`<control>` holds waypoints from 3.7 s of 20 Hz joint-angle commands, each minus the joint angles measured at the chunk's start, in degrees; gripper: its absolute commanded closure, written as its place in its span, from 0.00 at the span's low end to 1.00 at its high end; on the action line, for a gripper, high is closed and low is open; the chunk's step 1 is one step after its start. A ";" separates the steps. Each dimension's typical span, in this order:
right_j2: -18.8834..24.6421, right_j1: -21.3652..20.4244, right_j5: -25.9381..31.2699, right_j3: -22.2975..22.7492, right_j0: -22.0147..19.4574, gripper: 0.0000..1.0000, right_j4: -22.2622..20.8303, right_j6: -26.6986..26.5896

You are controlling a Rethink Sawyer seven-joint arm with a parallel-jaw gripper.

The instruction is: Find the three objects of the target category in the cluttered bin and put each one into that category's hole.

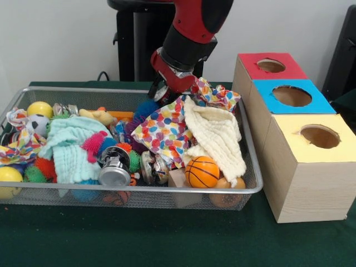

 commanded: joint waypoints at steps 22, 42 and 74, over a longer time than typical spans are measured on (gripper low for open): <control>0.89 19.07 -12.20 -13.38 -4.47 0.00 0.14 5.67; 5.92 17.66 -21.24 -14.02 -9.96 0.00 -4.70 3.78; 10.00 10.55 -31.82 -14.95 -16.06 0.00 -19.57 3.55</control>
